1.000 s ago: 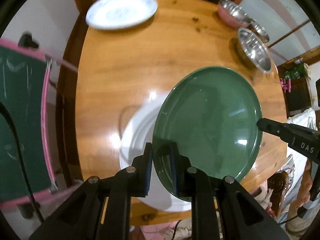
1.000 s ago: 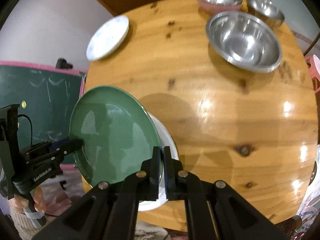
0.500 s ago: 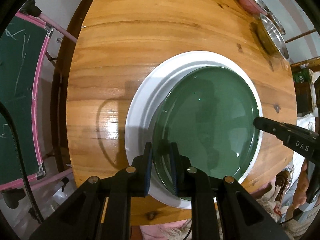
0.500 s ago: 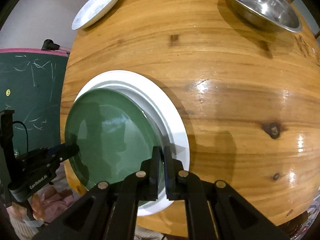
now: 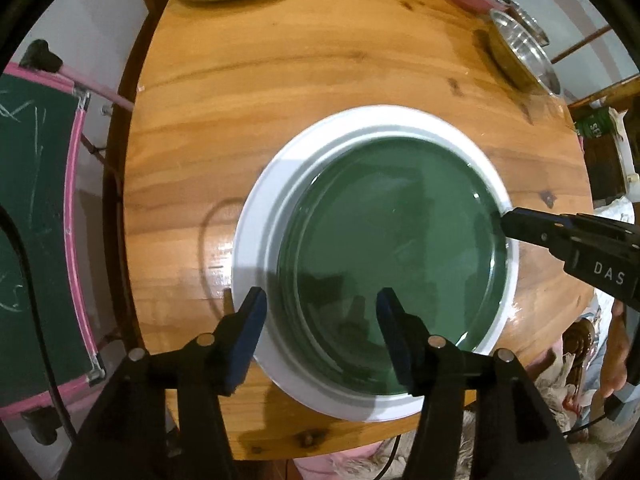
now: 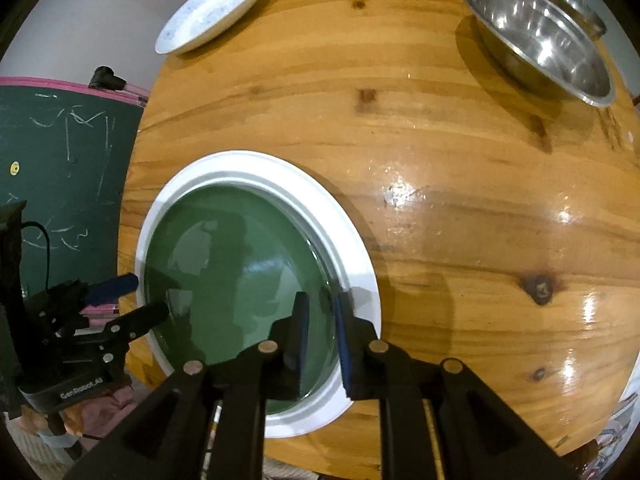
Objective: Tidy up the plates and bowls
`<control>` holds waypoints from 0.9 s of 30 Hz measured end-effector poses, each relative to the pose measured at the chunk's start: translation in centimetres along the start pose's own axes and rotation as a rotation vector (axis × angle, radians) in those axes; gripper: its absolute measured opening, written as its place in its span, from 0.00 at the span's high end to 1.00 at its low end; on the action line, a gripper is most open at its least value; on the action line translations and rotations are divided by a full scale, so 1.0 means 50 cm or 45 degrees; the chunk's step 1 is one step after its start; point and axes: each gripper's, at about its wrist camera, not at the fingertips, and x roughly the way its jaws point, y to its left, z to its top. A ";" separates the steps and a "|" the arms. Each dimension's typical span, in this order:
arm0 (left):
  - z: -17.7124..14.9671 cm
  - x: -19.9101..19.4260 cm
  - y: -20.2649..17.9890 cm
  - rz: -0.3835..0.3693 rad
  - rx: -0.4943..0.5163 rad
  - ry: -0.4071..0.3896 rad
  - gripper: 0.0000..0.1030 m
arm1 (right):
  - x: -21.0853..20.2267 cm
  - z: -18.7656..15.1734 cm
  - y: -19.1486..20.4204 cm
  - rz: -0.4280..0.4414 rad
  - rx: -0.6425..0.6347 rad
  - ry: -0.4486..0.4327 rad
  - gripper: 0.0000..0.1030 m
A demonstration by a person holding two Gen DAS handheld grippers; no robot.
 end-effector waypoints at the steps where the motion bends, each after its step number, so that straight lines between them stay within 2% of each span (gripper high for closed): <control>1: 0.001 -0.007 -0.004 0.000 0.000 -0.008 0.46 | -0.008 -0.002 0.000 -0.002 -0.006 -0.011 0.87; 8: 0.007 -0.074 -0.016 0.043 0.032 -0.088 0.44 | -0.070 -0.007 0.013 0.016 -0.064 -0.062 0.87; 14: 0.015 -0.178 -0.048 0.078 0.075 -0.213 0.44 | -0.163 -0.006 0.041 0.027 -0.152 -0.155 0.87; 18: 0.032 -0.289 -0.062 0.095 0.071 -0.378 0.34 | -0.239 0.000 0.051 0.030 -0.197 -0.234 0.87; 23: 0.053 -0.431 -0.080 0.108 0.077 -0.570 0.32 | -0.367 0.018 0.070 0.019 -0.245 -0.372 0.87; 25: 0.059 -0.476 -0.084 0.125 0.074 -0.627 0.28 | -0.428 0.033 0.077 0.019 -0.253 -0.439 0.86; 27: 0.065 -0.532 -0.084 0.153 0.078 -0.703 0.25 | -0.474 0.050 0.086 0.009 -0.255 -0.500 0.73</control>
